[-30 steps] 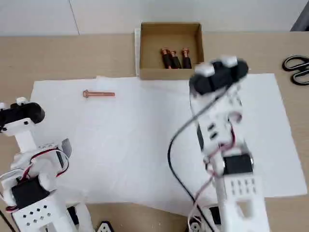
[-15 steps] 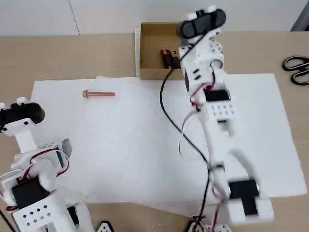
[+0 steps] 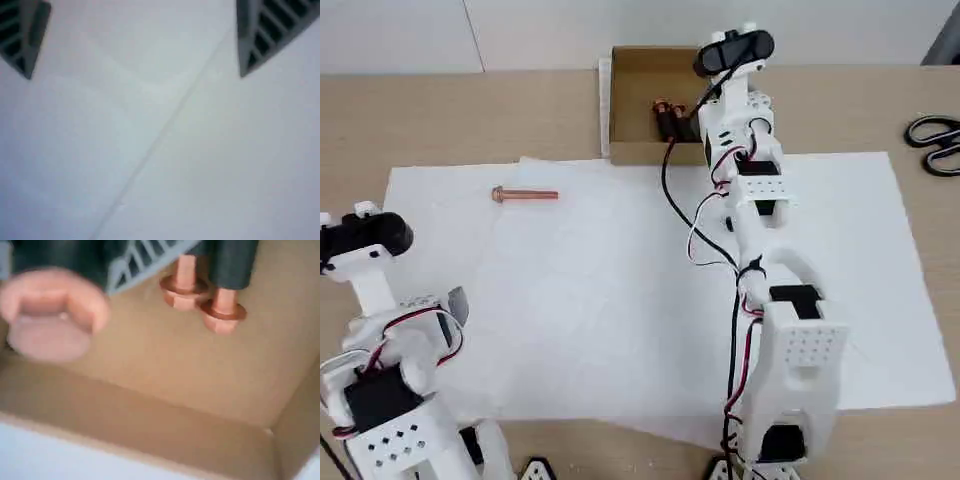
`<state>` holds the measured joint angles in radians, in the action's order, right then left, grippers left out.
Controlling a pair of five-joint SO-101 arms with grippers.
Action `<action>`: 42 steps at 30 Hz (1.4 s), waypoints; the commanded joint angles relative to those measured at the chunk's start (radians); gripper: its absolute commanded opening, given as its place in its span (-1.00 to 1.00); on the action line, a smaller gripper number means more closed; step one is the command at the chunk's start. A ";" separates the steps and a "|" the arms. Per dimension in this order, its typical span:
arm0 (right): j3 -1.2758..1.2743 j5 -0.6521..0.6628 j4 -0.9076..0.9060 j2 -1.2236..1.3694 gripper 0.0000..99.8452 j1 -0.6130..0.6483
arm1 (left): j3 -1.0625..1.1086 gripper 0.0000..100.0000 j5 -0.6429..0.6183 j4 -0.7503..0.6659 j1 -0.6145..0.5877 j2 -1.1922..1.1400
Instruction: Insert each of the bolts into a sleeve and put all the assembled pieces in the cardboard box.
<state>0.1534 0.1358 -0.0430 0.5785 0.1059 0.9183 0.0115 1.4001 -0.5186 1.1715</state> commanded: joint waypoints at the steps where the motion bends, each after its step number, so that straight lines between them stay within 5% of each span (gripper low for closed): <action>1: 0.104 0.008 0.035 0.018 -0.99 0.005 | -0.005 -0.50 0.005 -0.011 -0.003 0.008; 27: 0.127 0.009 0.027 0.116 -0.99 0.005 | -0.007 -0.50 0.005 -0.011 -0.002 0.008; 35: 0.127 0.008 0.027 0.124 -0.64 0.005 | -0.007 -0.50 0.005 -0.011 -0.002 0.008; 42: 0.150 0.008 0.027 0.117 -0.63 0.005 | -0.007 -0.50 0.005 -0.011 -0.002 0.008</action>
<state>0.2240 0.1358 -0.0368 0.7211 0.1074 0.9183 0.0115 1.4001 -0.5186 1.1715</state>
